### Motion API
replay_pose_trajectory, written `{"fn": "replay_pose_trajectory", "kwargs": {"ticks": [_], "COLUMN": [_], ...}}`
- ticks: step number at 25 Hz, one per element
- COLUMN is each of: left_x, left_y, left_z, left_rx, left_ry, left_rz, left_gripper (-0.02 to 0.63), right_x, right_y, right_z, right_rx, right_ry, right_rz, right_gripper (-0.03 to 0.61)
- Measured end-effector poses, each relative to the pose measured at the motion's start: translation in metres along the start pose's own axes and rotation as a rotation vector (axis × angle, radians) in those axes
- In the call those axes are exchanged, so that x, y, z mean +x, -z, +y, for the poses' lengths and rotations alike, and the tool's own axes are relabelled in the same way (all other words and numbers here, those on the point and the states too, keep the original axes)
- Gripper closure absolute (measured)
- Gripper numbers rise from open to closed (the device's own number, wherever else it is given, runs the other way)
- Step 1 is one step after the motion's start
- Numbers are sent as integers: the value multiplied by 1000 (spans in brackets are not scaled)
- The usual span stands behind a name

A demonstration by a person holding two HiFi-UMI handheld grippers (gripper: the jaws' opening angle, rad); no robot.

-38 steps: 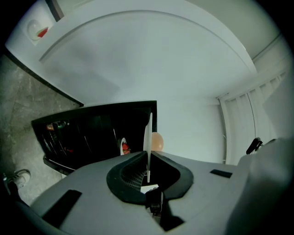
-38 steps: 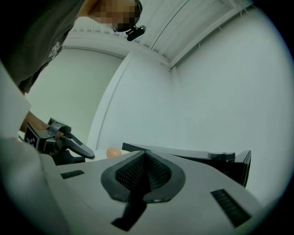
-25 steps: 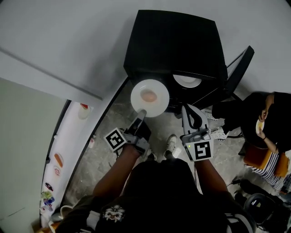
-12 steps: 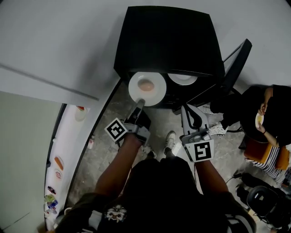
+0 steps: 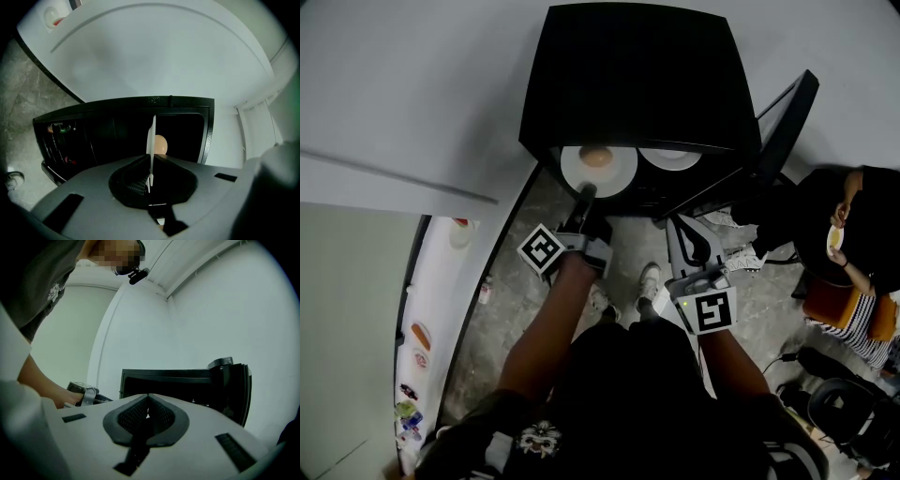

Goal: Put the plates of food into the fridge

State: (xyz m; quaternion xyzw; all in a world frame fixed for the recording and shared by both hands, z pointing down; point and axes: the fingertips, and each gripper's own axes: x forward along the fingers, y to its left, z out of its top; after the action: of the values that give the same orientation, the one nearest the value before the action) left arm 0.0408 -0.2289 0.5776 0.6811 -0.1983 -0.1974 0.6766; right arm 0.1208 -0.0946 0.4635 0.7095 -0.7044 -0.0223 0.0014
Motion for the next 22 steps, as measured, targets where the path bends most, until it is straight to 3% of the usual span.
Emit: {"fn": "replay_pose_trajectory", "kwargs": {"ticks": [22], "left_x": [42], "left_y": [-19], "left_z": [20], "left_rx": [-12], "left_ry": [-43], "left_rz": [-68], "left_gripper": [578], "right_x": [-1], "right_y": [8], "right_z": [-5], "right_rx": [25], "right_ry": [1], "right_rz": [19], "right_gripper": [554]}}
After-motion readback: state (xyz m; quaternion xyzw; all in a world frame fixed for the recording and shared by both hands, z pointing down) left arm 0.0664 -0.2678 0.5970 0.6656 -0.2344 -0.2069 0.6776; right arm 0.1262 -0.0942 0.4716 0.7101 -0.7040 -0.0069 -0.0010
